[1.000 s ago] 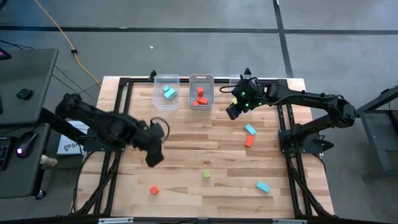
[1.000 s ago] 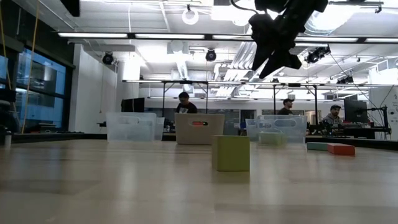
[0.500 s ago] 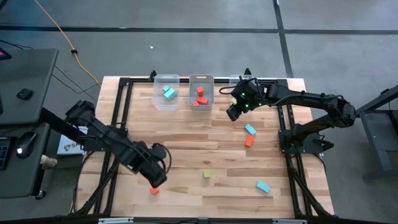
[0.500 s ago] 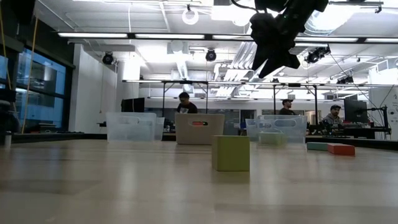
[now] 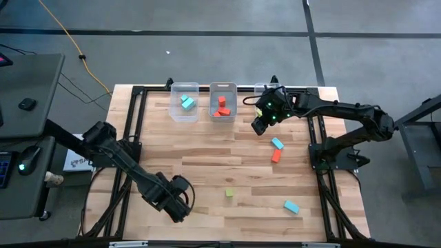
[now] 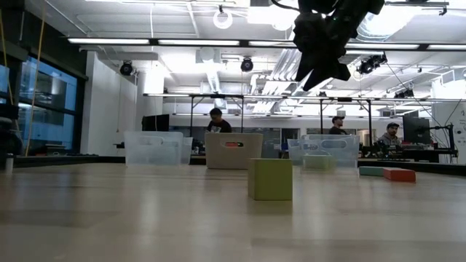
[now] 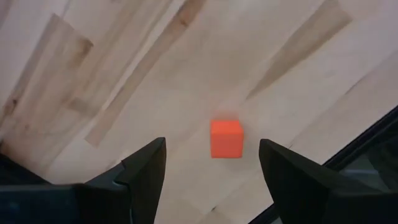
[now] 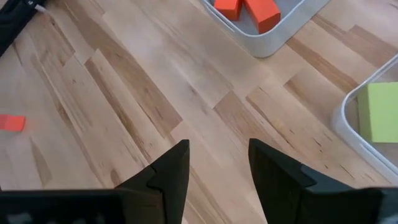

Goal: Sort & place blocks by color
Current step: Put the orange cube block into the gray bin

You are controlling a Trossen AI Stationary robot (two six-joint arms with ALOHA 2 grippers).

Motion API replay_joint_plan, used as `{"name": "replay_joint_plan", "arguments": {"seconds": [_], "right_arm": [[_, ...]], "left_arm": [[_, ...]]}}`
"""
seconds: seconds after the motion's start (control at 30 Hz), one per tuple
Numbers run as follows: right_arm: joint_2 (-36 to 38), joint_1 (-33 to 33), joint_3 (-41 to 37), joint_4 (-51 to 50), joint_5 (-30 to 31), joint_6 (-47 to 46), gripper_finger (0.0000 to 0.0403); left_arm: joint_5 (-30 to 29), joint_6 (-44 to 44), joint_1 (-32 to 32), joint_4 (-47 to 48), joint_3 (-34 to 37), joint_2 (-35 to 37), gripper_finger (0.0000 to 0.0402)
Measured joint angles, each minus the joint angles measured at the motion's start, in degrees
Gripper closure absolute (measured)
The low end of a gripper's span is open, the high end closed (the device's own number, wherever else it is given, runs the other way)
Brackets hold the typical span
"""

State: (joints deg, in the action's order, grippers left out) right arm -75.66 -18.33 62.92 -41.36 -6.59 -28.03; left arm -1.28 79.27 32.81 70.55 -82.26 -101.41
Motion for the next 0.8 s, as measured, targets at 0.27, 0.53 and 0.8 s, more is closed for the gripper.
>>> {"name": "replay_joint_plan", "arguments": {"seconds": [0.27,0.53,0.8], "right_arm": [[0.0,0.0,0.0,0.0,-0.3,0.0,0.0249],[0.0,0.0,0.0,0.0,-0.6,-0.4,0.0249],[0.0,0.0,0.0,0.0,-0.8,-1.7,0.0249]], "left_arm": [[2.9,3.3,2.9,-1.9,0.0,-3.6,0.017],[2.8,6.8,5.2,-4.7,0.0,-6.3,0.017],[5.2,8.6,7.1,-4.9,0.0,-9.8,0.017]]}}
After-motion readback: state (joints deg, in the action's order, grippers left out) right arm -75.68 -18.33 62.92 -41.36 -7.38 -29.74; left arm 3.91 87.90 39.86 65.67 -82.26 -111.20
